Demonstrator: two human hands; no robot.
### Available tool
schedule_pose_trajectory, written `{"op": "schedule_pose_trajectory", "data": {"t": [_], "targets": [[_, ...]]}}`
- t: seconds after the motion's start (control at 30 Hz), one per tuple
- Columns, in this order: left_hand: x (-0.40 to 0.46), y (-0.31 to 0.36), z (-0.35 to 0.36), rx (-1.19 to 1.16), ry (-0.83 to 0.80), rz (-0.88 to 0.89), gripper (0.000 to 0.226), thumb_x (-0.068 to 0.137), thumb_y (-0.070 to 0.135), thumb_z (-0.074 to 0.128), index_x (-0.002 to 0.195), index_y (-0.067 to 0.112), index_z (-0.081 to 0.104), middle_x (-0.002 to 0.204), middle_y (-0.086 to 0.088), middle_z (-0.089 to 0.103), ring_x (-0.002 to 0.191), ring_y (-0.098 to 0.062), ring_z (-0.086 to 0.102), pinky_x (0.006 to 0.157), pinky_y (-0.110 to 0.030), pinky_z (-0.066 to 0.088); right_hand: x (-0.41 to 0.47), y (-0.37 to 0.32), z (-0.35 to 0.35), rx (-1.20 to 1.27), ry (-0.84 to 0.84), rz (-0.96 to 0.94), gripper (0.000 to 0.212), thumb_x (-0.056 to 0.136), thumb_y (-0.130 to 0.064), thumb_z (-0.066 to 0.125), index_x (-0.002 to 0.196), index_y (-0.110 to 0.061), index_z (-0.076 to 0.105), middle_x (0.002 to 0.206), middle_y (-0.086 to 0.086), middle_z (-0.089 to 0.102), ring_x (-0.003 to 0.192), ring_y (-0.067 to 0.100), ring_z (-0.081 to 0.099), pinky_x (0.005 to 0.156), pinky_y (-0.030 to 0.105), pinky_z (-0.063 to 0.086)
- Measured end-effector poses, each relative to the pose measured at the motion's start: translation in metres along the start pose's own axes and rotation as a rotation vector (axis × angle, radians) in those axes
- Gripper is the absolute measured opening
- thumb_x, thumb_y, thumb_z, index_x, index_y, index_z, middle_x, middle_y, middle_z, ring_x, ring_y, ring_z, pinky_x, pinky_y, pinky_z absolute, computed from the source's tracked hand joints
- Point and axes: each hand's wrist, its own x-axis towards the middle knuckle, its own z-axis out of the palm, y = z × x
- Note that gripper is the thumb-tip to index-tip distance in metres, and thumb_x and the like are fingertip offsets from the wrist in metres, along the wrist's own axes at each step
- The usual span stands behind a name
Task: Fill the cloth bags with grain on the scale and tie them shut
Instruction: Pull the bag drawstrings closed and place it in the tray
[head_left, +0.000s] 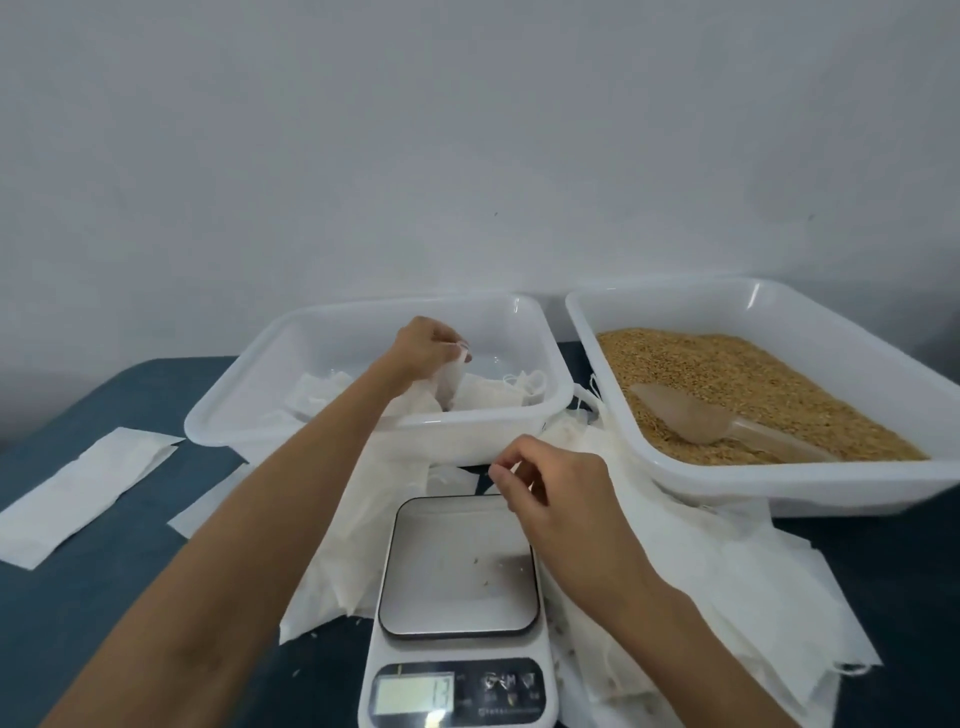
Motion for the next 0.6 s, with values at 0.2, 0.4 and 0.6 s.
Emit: {"op": "schedule_pose_trajectory", "data": {"t": [0.2, 0.4, 0.6], "targets": [[-0.005, 0.007, 0.002, -0.222, -0.012, 0.072, 0.021, 0.102, 0.001, 0.061, 0.117, -0.01, 0.07, 0.119, -0.022, 0.074, 0.101, -0.022, 0.064, 0.084, -0.032, 0.046, 0.001, 0.0, -0.002, -0.002, -0.002, 0.024, 0.013, 0.098, -0.025, 0.063, 0.085, -0.026, 0.066, 0.066, -0.014, 0.062, 0.069, 0.009, 0.06, 0.061, 0.022, 0.046], [-0.004, -0.003, 0.011, 0.135, -0.206, 0.035, 0.016, 0.098, 0.002, 0.065, 0.109, 0.003, 0.077, 0.115, -0.015, 0.077, 0.097, -0.017, 0.065, 0.067, -0.021, 0.046, 0.0, 0.001, -0.002, -0.056, -0.046, 0.039, 0.011, 0.098, -0.027, 0.063, 0.087, -0.025, 0.067, 0.067, -0.013, 0.061, 0.071, 0.006, 0.058, 0.062, 0.02, 0.046], [-0.018, 0.01, 0.006, 0.274, -0.112, 0.107, 0.03, 0.097, 0.005, 0.065, 0.126, 0.004, 0.071, 0.126, -0.012, 0.072, 0.121, -0.025, 0.065, 0.1, -0.027, 0.046, -0.001, 0.006, 0.001, -0.092, -0.063, 0.036, 0.01, 0.098, -0.029, 0.062, 0.09, -0.026, 0.068, 0.069, -0.013, 0.062, 0.072, 0.005, 0.058, 0.062, 0.019, 0.045]]}}
